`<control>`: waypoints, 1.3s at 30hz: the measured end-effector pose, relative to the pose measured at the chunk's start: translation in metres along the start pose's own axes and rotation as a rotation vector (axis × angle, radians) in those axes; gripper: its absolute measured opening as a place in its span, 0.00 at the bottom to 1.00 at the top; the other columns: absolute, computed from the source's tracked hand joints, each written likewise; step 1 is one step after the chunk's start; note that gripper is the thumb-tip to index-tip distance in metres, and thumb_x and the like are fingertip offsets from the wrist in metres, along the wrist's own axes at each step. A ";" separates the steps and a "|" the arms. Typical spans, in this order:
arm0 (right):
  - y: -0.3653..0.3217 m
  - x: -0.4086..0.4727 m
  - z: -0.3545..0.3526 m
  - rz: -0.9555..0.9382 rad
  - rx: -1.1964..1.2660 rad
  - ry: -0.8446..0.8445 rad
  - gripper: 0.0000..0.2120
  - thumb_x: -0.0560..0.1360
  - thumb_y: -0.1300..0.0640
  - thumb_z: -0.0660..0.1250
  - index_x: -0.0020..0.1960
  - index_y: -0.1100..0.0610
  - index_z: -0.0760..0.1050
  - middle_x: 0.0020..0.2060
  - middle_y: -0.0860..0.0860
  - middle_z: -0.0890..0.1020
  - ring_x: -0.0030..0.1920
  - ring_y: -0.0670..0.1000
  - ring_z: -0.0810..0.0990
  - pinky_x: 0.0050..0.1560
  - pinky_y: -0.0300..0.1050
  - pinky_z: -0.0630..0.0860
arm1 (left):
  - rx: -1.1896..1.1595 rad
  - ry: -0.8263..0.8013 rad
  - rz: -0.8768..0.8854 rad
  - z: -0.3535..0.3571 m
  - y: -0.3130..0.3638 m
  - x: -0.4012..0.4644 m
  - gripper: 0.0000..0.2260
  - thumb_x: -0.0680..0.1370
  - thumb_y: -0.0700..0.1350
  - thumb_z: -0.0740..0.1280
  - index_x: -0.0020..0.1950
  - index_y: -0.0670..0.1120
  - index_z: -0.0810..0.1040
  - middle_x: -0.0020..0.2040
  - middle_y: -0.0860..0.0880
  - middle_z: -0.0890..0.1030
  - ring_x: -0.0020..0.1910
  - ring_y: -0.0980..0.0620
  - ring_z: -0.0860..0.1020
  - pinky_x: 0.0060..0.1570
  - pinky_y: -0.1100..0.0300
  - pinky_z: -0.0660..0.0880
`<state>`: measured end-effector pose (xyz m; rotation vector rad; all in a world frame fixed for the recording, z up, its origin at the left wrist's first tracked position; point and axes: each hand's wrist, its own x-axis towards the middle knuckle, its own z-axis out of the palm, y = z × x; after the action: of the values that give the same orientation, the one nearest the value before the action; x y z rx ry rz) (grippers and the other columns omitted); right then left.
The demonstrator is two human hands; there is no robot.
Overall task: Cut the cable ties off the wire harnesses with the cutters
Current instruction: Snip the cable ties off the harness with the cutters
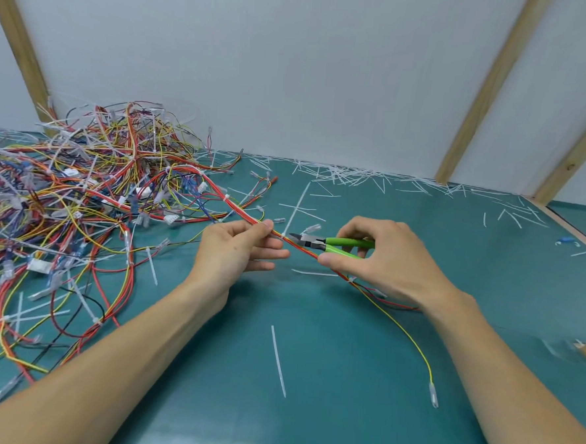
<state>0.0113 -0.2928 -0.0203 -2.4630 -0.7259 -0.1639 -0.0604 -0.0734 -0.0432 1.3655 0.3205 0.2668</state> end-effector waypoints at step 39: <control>0.003 0.002 0.007 0.002 0.192 -0.054 0.23 0.64 0.27 0.72 0.36 0.47 0.81 0.32 0.43 0.84 0.34 0.46 0.81 0.40 0.47 0.78 | -0.011 -0.067 0.014 0.003 -0.004 -0.003 0.12 0.80 0.46 0.70 0.49 0.36 0.80 0.42 0.43 0.87 0.44 0.46 0.87 0.39 0.61 0.82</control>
<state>0.0148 -0.2897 -0.0272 -2.2932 -0.7266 -0.0254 -0.0624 -0.0779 -0.0465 1.3626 0.2537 0.2333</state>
